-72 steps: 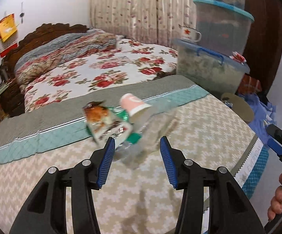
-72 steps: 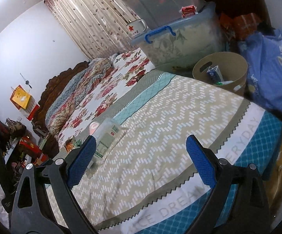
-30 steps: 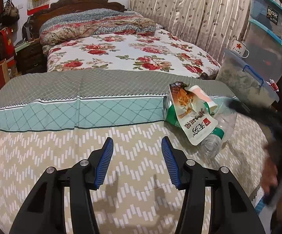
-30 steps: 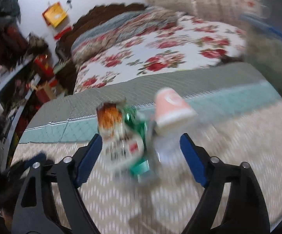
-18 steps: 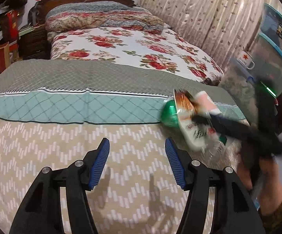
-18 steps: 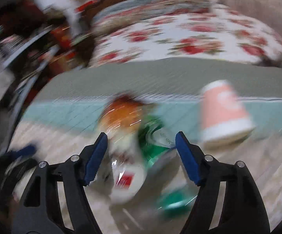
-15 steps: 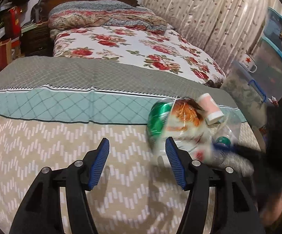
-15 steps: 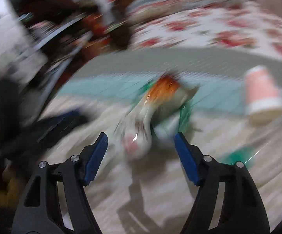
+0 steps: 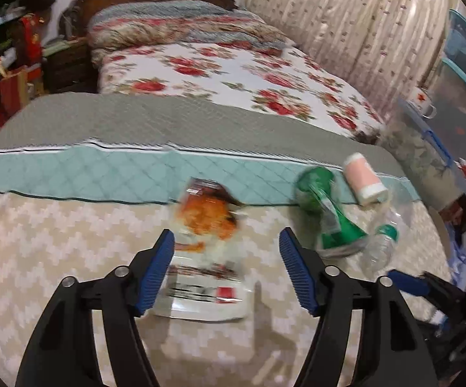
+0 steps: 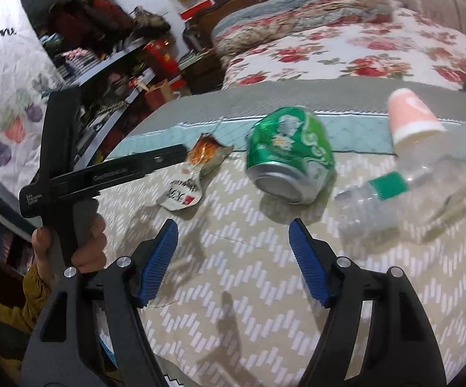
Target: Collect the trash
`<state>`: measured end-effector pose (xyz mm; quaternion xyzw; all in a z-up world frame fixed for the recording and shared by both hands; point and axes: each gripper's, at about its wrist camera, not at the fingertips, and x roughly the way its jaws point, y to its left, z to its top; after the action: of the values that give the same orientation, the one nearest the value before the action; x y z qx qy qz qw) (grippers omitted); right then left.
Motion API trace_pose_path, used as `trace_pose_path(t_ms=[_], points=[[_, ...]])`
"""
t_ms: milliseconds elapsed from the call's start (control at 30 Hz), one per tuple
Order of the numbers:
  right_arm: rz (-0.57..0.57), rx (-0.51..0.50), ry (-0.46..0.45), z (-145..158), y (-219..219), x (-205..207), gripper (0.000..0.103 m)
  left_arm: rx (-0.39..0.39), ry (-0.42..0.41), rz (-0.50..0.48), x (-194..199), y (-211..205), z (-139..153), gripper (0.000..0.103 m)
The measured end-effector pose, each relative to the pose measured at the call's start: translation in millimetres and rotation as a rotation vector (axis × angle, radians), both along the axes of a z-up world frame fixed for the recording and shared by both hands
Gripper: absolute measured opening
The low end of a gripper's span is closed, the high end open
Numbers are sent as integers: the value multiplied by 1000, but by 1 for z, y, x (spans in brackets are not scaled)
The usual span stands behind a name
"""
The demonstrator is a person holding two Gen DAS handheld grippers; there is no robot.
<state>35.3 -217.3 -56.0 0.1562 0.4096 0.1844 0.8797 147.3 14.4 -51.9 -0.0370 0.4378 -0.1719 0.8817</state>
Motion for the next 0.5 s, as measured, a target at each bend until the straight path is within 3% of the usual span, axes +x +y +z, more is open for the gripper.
trace_pose_path(t_ms=[67, 167, 300, 433, 500], points=[[-23, -23, -11, 3, -3, 1, 73, 21, -3, 35, 4, 10, -1, 77], [-48, -34, -15, 8, -4, 9, 75, 28, 28, 45, 11, 19, -8, 78], [-68, -89, -36, 13, 2, 27, 83, 67, 75, 3, 24, 8, -25, 78], [-82, -159, -13, 9, 11, 53, 84, 110, 94, -22, 29, -7, -42, 76], [-89, -185, -1, 7, 12, 64, 85, 144, 63, -22, 28, -11, -44, 72]])
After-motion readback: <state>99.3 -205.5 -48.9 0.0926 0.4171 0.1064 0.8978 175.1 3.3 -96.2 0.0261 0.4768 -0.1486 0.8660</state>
